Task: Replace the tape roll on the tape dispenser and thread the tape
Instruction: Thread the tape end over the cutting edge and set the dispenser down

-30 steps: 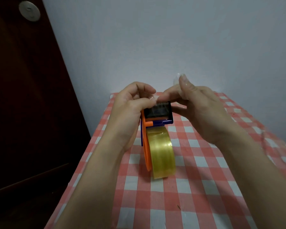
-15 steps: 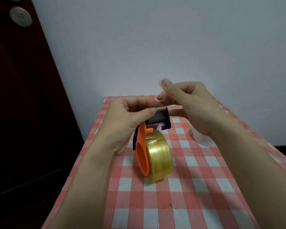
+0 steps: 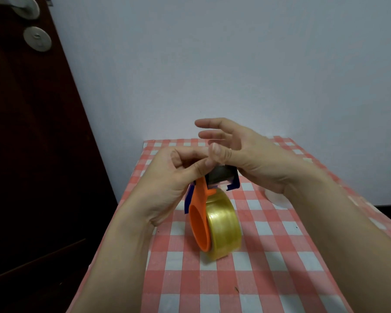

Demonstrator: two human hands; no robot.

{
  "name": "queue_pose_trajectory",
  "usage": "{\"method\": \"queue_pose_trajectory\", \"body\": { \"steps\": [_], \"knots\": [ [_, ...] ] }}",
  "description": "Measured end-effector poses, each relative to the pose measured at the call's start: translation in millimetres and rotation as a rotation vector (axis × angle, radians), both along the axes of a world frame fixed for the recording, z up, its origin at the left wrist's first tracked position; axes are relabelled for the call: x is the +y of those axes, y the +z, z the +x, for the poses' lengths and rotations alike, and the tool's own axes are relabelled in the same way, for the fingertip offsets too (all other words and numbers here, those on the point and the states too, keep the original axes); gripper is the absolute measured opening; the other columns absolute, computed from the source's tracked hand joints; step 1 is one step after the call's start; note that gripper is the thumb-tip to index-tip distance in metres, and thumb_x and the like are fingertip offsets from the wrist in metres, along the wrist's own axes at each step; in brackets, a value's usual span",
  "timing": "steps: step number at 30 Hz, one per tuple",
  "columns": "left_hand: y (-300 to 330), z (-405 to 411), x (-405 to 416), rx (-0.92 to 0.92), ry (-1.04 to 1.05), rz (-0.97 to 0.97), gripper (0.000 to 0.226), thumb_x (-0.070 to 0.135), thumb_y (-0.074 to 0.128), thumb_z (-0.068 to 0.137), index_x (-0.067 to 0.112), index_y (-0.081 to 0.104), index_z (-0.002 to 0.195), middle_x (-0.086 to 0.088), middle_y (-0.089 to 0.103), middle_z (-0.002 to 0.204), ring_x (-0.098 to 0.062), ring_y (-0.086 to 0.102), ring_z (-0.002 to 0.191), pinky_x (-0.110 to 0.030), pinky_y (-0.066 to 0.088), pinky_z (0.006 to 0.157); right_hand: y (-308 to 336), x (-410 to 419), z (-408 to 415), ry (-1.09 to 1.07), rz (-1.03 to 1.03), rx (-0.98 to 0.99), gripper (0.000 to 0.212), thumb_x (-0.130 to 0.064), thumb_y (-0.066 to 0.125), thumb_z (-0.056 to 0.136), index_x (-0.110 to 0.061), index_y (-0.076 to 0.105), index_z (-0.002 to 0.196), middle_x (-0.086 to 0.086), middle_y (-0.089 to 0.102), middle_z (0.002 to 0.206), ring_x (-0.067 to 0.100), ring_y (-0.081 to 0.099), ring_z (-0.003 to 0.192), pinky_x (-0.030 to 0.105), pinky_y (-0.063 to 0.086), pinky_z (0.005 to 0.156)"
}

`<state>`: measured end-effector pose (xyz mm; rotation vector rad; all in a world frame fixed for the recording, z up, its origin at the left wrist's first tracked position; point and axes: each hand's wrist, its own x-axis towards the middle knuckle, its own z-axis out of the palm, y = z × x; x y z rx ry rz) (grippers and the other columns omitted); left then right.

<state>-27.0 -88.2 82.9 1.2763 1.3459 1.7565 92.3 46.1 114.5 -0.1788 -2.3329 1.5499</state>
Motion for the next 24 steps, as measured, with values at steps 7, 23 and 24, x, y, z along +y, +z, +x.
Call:
{"method": "queue_pose_trajectory", "body": {
  "steps": [7,23,24],
  "knots": [
    [-1.3,0.4,-0.3,-0.071,-0.069,0.013,0.036,0.013,0.069,0.089,-0.01,0.068,0.117,-0.029,0.072,0.117,-0.036,0.071,0.113,-0.031,0.059,0.089,0.5,-1.0,-5.3,-0.055,-0.007,0.033,0.063,-0.057,0.075,0.065,-0.041,0.06,0.124,-0.007,0.056,0.135,0.017,0.048,0.134,0.048,0.043,0.109],
    [-1.3,1.1,3.1,0.051,-0.029,0.03,0.047,0.031,0.067,0.087,-0.007,0.071,0.113,-0.016,0.075,0.116,-0.027,0.069,0.119,-0.039,0.052,0.106,1.4,-1.1,-2.8,0.022,-0.04,-0.033,0.055,-0.047,0.076,0.074,-0.032,0.062,0.125,-0.003,0.061,0.132,0.021,0.057,0.126,0.048,0.047,0.105],
    [-1.3,0.7,3.2,0.062,-0.034,0.028,0.047,0.034,0.069,0.086,-0.005,0.073,0.111,-0.015,0.075,0.117,-0.026,0.067,0.121,-0.04,0.051,0.108,2.3,-1.8,-2.5,0.042,-0.054,-0.042,0.058,-0.045,0.074,0.072,-0.028,0.061,0.126,-0.001,0.062,0.131,0.02,0.06,0.123,0.046,0.05,0.103]
  ]
}}
